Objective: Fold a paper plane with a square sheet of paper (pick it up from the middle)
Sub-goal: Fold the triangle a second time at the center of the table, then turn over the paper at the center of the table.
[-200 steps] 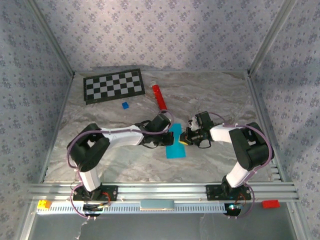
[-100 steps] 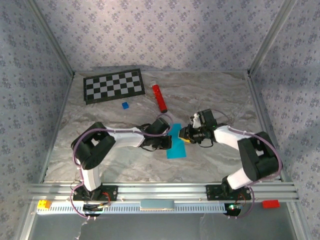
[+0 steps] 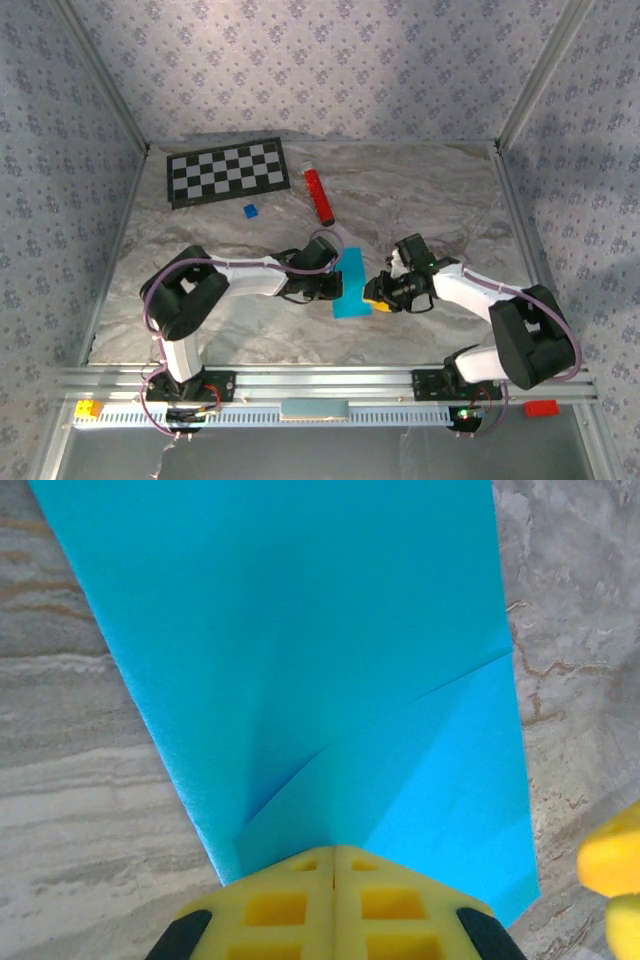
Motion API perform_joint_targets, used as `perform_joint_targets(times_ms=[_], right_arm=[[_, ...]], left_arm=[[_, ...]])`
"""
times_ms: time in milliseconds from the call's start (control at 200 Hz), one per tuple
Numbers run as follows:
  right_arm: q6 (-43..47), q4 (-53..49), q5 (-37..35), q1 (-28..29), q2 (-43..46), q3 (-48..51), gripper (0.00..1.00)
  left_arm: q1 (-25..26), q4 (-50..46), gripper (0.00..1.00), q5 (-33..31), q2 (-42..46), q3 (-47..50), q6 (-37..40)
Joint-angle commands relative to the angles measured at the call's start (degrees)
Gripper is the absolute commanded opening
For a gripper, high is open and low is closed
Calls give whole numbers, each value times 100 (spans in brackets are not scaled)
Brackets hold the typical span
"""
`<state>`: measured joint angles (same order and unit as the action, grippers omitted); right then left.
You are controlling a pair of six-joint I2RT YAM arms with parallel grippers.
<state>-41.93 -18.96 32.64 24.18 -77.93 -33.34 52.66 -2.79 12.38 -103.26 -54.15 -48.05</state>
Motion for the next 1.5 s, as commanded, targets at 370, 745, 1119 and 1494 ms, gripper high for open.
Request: perform_joint_targets(times_ms=[370, 745, 1119, 1494], right_arm=[[-482, -127, -488, 438, -18, 74, 37], [-401, 78, -340, 486, -340, -87, 38], [-414, 507, -189, 552, -547, -357, 39], [-394, 753, -179, 458, -629, -514, 41]], left_arm=[[51, -205, 0, -77, 79, 90, 66], [42, -136, 0, -11, 53, 99, 189], [33, -182, 0, 44, 12, 47, 233], [25, -178, 0, 19, 34, 63, 229]])
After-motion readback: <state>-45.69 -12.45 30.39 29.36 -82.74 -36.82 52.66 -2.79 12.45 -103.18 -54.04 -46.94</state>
